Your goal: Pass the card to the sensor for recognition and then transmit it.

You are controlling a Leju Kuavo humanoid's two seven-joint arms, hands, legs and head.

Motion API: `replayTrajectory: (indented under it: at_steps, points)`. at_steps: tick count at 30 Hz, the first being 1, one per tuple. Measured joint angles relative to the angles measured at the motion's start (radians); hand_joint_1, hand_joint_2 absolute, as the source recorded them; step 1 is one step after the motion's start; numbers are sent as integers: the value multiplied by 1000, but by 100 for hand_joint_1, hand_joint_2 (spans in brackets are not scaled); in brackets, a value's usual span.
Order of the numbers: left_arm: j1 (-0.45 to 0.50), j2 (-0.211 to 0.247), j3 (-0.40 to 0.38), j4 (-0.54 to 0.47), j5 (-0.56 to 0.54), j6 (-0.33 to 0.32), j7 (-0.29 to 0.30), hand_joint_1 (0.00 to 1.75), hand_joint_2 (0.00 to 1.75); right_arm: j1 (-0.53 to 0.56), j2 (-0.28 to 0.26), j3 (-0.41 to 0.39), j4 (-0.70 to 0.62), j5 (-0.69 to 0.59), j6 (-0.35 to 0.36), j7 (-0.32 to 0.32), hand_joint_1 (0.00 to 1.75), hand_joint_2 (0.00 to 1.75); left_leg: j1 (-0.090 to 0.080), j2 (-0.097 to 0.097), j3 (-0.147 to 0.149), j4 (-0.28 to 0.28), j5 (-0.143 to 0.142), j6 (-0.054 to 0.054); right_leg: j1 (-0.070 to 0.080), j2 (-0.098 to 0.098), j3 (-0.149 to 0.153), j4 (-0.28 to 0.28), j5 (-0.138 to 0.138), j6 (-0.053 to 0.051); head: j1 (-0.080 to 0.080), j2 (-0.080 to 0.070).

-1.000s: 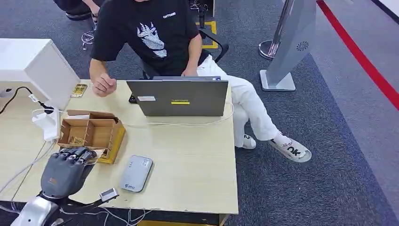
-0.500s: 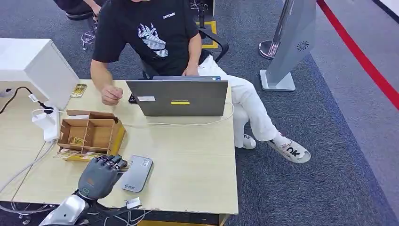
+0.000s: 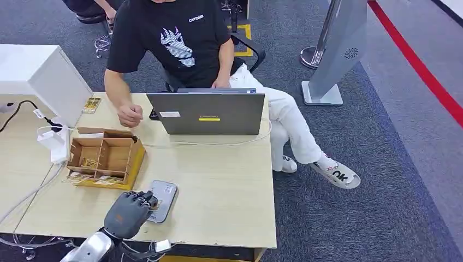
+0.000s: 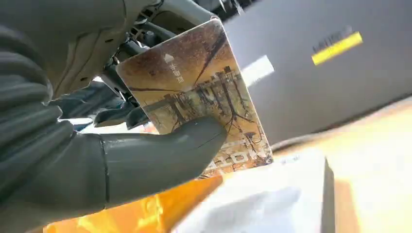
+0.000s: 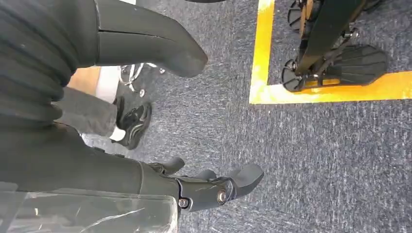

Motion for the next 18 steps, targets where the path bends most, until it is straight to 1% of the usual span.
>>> replayTrajectory:
  at_steps: [2, 4, 6, 11, 13, 18]
  points:
    - [-12, 5, -7, 18, 18, 18, -9, 175, 175, 0, 0, -1, 0, 6, 6, 0, 0, 175, 0, 0, 0, 0, 0, 0, 0, 0, 0, 0, 0, 0, 0, 0]
    - [-26, 11, -8, 28, 42, 53, -13, 175, 175, 0, 0, -2, 0, 8, 9, 0, 0, 175, 0, 0, 0, 0, 0, 0, 0, 0, 0, 0, 0, 0, 0, 0]
    - [-46, 17, -8, 30, 69, 64, -22, 175, 175, 0, 0, -5, 0, 14, 9, 0, 0, 175, 0, 0, 0, 0, 1, 0, 0, 0, 0, 0, 0, 0, 0, 0]
    - [-79, 30, -8, 30, 87, 60, -26, 175, 175, 1, 0, -6, 0, 16, 8, 1, 0, 175, 0, 0, 0, 0, 1, -1, 0, 0, 0, 0, 0, 0, 0, 0]
    - [-107, 40, -1, 28, 114, 55, -24, 175, 175, 1, 0, -7, 0, 19, 8, 1, 0, 175, 0, 0, 0, 1, 2, 0, 0, 0, -1, 0, 1, 0, 0, 0]
    - [-253, 75, 69, 19, 169, 2, -34, 175, 175, 0, -1, -7, 0, 33, 10, 1, 0, 175, 1, -1, -1, 1, 3, -1, 0, -2, 0, 1, 3, 0, 0, 0]
